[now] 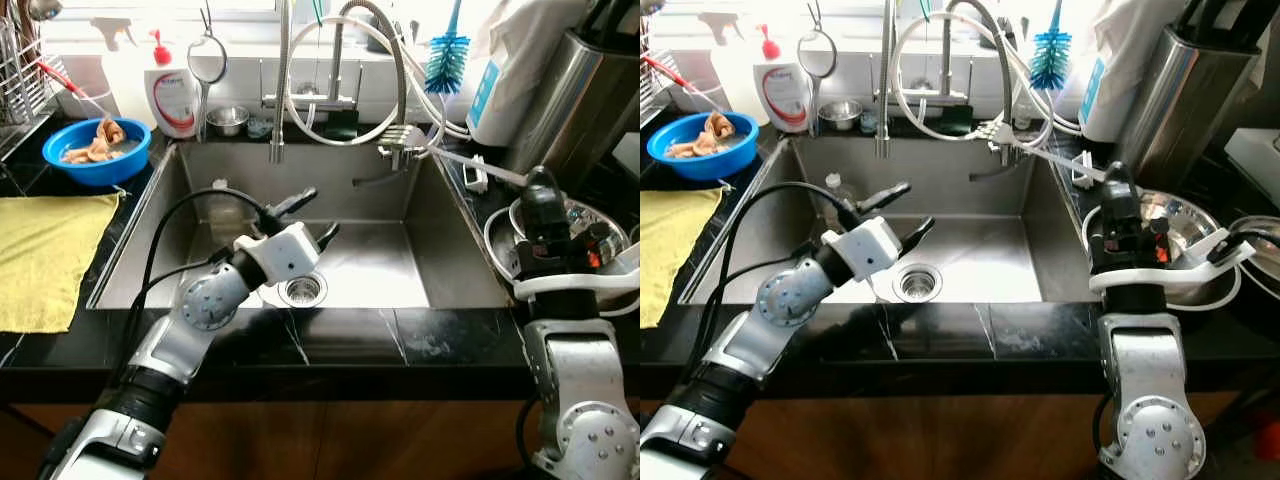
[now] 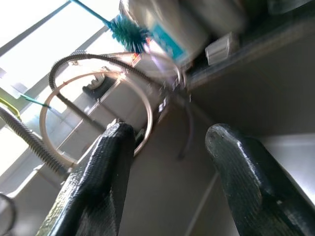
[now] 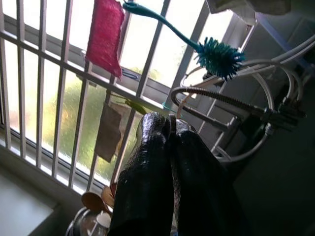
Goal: Kitchen organization
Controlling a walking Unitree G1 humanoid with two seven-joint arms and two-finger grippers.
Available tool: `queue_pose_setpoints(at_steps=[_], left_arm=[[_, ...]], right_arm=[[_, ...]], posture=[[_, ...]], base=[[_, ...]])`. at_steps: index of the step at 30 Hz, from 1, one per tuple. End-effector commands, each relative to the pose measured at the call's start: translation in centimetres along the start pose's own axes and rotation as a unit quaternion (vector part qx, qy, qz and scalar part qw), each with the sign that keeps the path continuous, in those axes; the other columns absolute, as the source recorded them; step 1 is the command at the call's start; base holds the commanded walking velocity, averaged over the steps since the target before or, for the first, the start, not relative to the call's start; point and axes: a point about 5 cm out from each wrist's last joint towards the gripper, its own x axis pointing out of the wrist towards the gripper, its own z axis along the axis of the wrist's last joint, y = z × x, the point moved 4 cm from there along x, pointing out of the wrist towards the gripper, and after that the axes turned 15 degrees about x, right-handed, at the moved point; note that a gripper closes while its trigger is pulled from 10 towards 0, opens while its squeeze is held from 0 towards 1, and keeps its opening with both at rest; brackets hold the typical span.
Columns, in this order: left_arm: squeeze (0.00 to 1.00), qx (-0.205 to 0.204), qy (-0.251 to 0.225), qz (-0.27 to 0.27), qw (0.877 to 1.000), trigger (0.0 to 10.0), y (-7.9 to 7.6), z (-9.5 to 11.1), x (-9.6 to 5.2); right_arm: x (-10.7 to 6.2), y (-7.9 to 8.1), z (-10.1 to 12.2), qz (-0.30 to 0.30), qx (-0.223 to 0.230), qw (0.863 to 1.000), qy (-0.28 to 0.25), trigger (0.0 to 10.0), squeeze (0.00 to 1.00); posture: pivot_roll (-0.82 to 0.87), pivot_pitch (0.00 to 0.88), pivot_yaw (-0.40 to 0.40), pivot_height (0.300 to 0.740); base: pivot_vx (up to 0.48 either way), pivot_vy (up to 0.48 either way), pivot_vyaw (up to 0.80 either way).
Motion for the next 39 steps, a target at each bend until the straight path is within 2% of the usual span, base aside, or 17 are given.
queue_pose_setpoints(at_steps=[1, 3, 6, 8, 12, 14, 16, 21, 26, 31, 37, 39], left_arm=[[0.0, 0.056, 0.011, -0.006, 0.998, 10.0, 0.8, -1.1, 0.0], [0.0, 0.097, 0.03, -0.01, 0.995, 10.0, 1.1, -2.2, 0.0], [0.0, 0.113, 0.06, 0.016, 0.992, 10.0, 2.4, -3.3, 0.1], [0.0, 0.132, 0.06, 0.019, 0.989, 10.0, 2.5, -3.3, 0.3], [0.0, 0.128, 0.06, 0.027, 0.99, 10.0, 2.4, -3.4, 0.3], [0.0, 0.125, 0.049, 0.037, 0.99, 10.0, 2.3, -2.9, 0.4], [0.0, 0.129, 0.012, 0.053, 0.99, 10.0, 2.3, -1.3, 1.0], [0.0, 0.122, -0.037, 0.073, 0.989, 10.0, 2.4, 0.6, 1.4], [0.0, 0.129, -0.078, 0.081, 0.985, 10.0, 2.4, 2.4, 1.8], [0.0, 0.132, -0.07, 0.08, 0.986, 10.0, 2.0, 2.2, 1.9], [0.0, 0.133, -0.06, 0.089, 0.985, 10.0, 2.1, 2.2, 2.0], [0.0, 0.134, -0.055, 0.089, 0.985, 10.0, 2.0, 2.1, 2.0]], right_arm=[[-2.3, -3.1, -2.9, -0.063, 0.082, 0.995, -0.001, 10.0, 0.0], [-2.4, -3.1, -2.9, -0.063, 0.086, 0.994, 0.001, 10.0, 0.0], [-2.6, -3.1, -2.8, -0.066, 0.087, 0.994, -0.002, 10.0, 0.0], [-2.8, -2.6, -3.4, -0.055, 0.095, 0.994, 0.018, 10.0, 0.0], [-2.9, -1.9, -4.1, -0.044, 0.096, 0.994, 0.04, 10.0, 0.0], [-3.0, -1.9, -4.5, -0.046, 0.098, 0.993, 0.048, 10.0, 0.0], [-3.3, -2.3, -5.1, -0.058, 0.108, 0.991, 0.06, 10.0, 0.0], [-3.7, -2.7, -5.9, -0.075, 0.111, 0.988, 0.081, 10.0, 0.0], [-4.1, -3.0, -5.9, -0.089, 0.116, 0.986, 0.081, 10.0, 0.0], [-4.4, -3.6, -5.9, -0.111, 0.108, 0.985, 0.077, 10.0, 0.0], [-4.5, -5.8, -6.0, -0.177, 0.095, 0.977, 0.066, 10.0, 0.0], [-4.5, -5.8, -6.0, -0.176, 0.102, 0.977, 0.063, 10.0, 0.0]], posture=[[0.01, 0.0, -0.068, 0.719], [0.01, 0.0, -0.065, 0.719], [0.01, 0.0, -0.063, 0.719], [0.0, 0.0, -0.064, 0.719], [0.0, 0.0, -0.064, 0.719], [0.0, 0.0, -0.063, 0.719], [0.0, 0.0, -0.065, 0.719], [-0.01, 0.0, -0.069, 0.719], [-0.01, 0.0, -0.073, 0.719], [-0.01, 0.0, -0.079, 0.719], [0.0, 0.0, -0.084, 0.719], [0.0, 0.0, -0.084, 0.719]], base=[[0.0, 0.0, 0.0], [0.0, 0.0, 0.0], [0.0, 0.0, 0.0], [0.0, 0.0, 0.0], [0.0, 0.0, 0.0], [0.0, 0.0, 0.0], [0.0, 0.0, 0.0], [0.0, 0.0, 0.0], [0.0, 0.0, 0.0], [0.0, 0.0, 0.0], [0.0, 0.0, 0.0], [0.0, 0.0, 0.0]])
